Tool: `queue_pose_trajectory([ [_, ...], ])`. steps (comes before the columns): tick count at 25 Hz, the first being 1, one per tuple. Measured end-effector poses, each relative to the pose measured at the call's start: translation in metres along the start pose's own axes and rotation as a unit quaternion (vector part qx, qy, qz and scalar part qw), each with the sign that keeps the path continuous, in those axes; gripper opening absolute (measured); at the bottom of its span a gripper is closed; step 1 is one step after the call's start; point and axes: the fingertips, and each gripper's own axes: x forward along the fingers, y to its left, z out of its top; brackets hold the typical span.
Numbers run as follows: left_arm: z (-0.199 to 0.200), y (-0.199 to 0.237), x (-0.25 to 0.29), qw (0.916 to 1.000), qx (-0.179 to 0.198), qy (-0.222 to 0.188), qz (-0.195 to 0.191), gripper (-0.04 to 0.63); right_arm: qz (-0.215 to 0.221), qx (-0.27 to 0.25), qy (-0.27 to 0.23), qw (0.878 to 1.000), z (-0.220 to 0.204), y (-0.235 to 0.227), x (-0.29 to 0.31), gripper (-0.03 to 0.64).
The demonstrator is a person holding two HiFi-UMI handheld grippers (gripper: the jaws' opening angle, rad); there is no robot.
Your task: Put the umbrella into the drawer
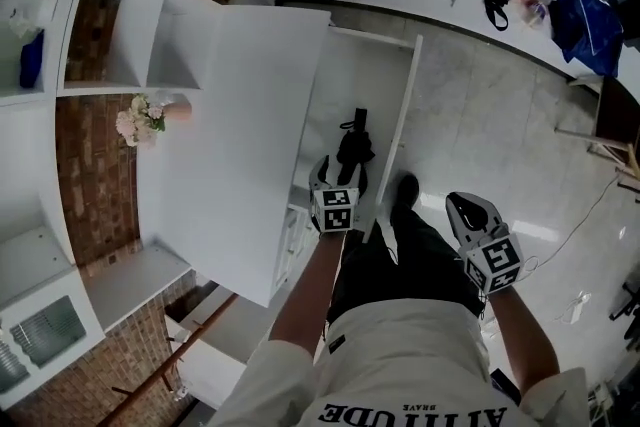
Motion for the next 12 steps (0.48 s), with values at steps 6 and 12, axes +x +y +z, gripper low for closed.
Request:
queue_pose_trajectory([
  [6, 0.036, 0.019, -0.081, 0.996, -0.044, -0.075, 0.017, 0.201, 0.013, -0.042, -0.008, 0.999, 0.022, 0.018, 0.004, 0.035],
  [12, 0.039, 0.043, -0.158, 0.9917, -0.058, -0.11, 0.032, 0.114, 0.02, -0.074, -0.023, 0.997, 0.035, 0.051, 0.004, 0.035],
])
